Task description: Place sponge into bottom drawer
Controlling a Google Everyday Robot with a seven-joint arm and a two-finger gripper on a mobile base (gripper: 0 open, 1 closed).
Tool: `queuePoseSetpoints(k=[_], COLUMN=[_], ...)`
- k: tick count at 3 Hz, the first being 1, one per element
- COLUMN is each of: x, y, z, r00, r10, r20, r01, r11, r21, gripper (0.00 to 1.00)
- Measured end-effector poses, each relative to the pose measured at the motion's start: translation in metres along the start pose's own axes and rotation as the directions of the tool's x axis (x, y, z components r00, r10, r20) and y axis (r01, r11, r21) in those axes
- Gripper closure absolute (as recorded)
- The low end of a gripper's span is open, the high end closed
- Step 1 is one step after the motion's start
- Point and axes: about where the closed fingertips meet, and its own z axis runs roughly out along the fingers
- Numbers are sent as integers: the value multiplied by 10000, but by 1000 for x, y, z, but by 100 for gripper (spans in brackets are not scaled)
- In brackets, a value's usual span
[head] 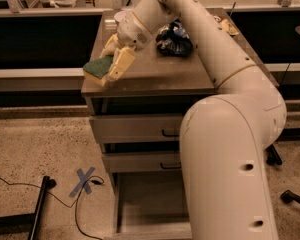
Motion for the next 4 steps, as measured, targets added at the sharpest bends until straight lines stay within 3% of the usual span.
queuePoseSetpoints(k=[1, 2, 3, 4], x=[5, 53, 140, 237], y=[16, 36, 68, 114], z=[-49, -96, -132, -161], r00=[9999, 9949, 9597, 8691], r10=[-1, 1001, 2702, 4672], r20=[160, 87, -778, -1623], r01=[-9, -1001, -2359, -3598], r11=[9977, 9794, 9242, 8224], r21=[684, 1753, 3004, 4407], gripper=[100, 100, 100, 100])
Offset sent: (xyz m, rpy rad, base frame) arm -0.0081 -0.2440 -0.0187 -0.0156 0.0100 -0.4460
